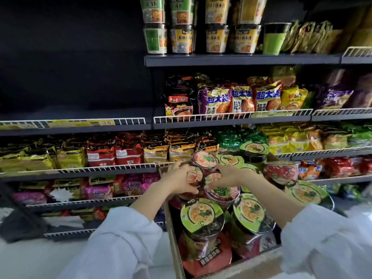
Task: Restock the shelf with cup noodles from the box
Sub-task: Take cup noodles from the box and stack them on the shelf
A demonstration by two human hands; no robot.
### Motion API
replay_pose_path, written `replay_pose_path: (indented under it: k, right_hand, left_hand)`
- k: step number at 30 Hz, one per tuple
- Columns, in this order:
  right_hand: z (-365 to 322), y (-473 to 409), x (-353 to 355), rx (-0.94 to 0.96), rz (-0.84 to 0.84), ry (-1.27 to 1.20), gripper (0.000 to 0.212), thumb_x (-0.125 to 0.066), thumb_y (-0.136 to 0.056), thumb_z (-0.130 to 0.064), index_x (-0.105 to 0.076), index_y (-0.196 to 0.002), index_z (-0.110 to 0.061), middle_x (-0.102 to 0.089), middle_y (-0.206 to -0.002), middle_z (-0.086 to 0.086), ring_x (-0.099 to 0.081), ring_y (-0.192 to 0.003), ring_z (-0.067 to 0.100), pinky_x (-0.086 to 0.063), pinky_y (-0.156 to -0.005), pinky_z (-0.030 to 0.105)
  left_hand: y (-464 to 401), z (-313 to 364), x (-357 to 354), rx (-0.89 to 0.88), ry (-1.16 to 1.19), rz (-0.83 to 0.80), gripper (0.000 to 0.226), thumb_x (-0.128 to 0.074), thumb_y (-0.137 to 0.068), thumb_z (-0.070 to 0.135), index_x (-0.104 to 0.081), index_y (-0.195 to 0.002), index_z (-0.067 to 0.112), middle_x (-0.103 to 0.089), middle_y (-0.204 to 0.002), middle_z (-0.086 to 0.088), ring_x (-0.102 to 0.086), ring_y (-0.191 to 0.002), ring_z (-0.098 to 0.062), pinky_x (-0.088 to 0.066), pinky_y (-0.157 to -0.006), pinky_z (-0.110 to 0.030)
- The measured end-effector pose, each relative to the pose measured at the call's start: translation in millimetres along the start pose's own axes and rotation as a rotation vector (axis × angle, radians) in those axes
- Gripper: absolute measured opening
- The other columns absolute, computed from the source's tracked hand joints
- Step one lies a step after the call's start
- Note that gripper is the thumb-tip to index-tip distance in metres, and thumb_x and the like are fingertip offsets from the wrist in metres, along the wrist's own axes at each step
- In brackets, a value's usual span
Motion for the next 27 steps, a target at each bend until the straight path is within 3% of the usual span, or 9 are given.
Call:
replay_pose_path:
  k: [5, 7, 10, 12, 15, 18, 21, 25, 27]
  right_hand:
    - [4.9, 2.2, -7.9, -0.029, -0.084, 0.108, 0.118, -0.070, -0.067, -0.063, 0.004, -0.151, -0.025, -0.002, -0.155, 0.019, -0.012, -0.142, 0.041, -0.025, -0.112, 0.053]
    - [3.7, 3.5, -9.5, -0.015, -0.051, 0.093, 0.117, -0.073, -0.066, -0.060, 0.000, -0.151, -0.026, -0.004, -0.153, 0.021, -0.011, -0.141, 0.043, -0.025, -0.112, 0.054]
    - [3.6, 3.2, -8.1, 0.009, 0.008, 0.053, 0.111, -0.073, -0.067, -0.057, -0.010, -0.150, -0.021, -0.013, -0.151, 0.021, -0.012, -0.140, 0.042, -0.026, -0.112, 0.054]
    - [1.4, 4.7, -1.6, 0.046, 0.067, 0.011, 0.102, -0.071, -0.071, -0.055, -0.018, -0.149, -0.014, -0.023, -0.150, 0.019, -0.019, -0.139, 0.040, -0.025, -0.113, 0.051]
    - [-3.3, 7.0, 18.0, 0.117, 0.153, -0.083, 0.096, -0.067, -0.072, -0.057, -0.027, -0.145, -0.011, -0.038, -0.146, 0.013, -0.034, -0.133, 0.033, -0.031, -0.110, 0.047]
    - [-14.8, 10.1, 43.5, 0.191, 0.270, -0.143, 0.088, -0.063, -0.073, -0.057, -0.033, -0.144, -0.015, -0.041, -0.144, 0.011, -0.034, -0.133, 0.032, -0.035, -0.107, 0.047]
    - [-38.6, 15.7, 63.8, 0.269, 0.369, -0.267, 0.072, -0.061, -0.074, -0.055, -0.043, -0.136, -0.023, -0.051, -0.131, 0.011, -0.044, -0.121, 0.030, -0.042, -0.100, 0.047]
    - [-80.7, 14.9, 75.2, 0.331, 0.453, -0.433, 0.076, -0.058, -0.059, -0.070, -0.049, -0.125, -0.032, -0.058, -0.114, 0.007, -0.059, -0.104, 0.026, -0.051, -0.087, 0.042]
    - [-106.6, 13.3, 77.6, 0.394, 0.496, -0.516, 0.069, -0.063, -0.067, -0.063, -0.051, -0.125, -0.027, -0.062, -0.110, 0.002, -0.063, -0.093, 0.019, -0.053, -0.080, 0.035]
  left_hand:
    - [-9.4, -5.7, -17.5, 0.104, 0.058, 0.007, 0.112, -0.076, -0.068, 0.052, -0.005, -0.151, 0.025, 0.009, -0.157, -0.013, 0.000, -0.144, -0.037, -0.019, -0.115, -0.052]
    - [-14.2, -11.0, -23.7, 0.114, 0.104, 0.054, 0.109, -0.078, -0.066, 0.050, -0.014, -0.150, 0.026, -0.008, -0.154, -0.014, -0.010, -0.141, -0.039, -0.026, -0.112, -0.048]
    - [-20.3, -22.7, -27.6, 0.108, 0.128, 0.108, 0.097, -0.067, -0.047, 0.070, -0.040, -0.133, 0.035, -0.044, -0.134, -0.001, -0.030, -0.128, -0.031, -0.034, -0.104, -0.042]
    - [-18.3, -28.3, -22.1, 0.114, 0.134, 0.165, 0.087, -0.060, -0.044, 0.077, -0.050, -0.122, 0.040, -0.052, -0.121, 0.006, -0.038, -0.121, -0.025, -0.036, -0.098, -0.036]
    - [8.0, -23.9, 8.4, 0.120, 0.387, 0.351, 0.079, -0.076, -0.062, 0.056, -0.052, -0.129, 0.024, -0.054, -0.119, 0.001, -0.049, -0.112, -0.019, -0.044, -0.087, -0.031]
    - [25.6, -25.9, 39.2, 0.120, 0.616, 0.552, 0.078, -0.084, -0.061, 0.043, -0.055, -0.127, 0.012, -0.062, -0.112, -0.002, -0.059, -0.090, -0.009, -0.050, -0.073, -0.019]
    - [41.1, -29.1, 66.3, 0.117, 0.694, 0.716, 0.081, -0.082, -0.054, 0.055, -0.057, -0.122, 0.017, -0.059, -0.115, -0.004, -0.059, -0.100, -0.013, -0.052, -0.083, -0.028]
    - [57.7, -52.3, 98.3, 0.105, 0.714, 0.854, 0.079, -0.084, -0.060, 0.046, -0.051, -0.126, 0.020, -0.051, -0.120, -0.004, -0.053, -0.111, -0.019, -0.047, -0.095, -0.036]
    - [65.9, -74.4, 112.7, 0.101, 0.730, 0.912, 0.084, -0.084, -0.059, 0.047, -0.047, -0.130, 0.021, -0.051, -0.124, -0.004, -0.053, -0.111, -0.018, -0.046, -0.094, -0.035]
Point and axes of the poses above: each hand's wrist, its own y-axis away from the middle knuckle, its own x-axis out of the back of the hand, z = x × y, the point moved 2 cm from there along -y, towards the middle knuckle
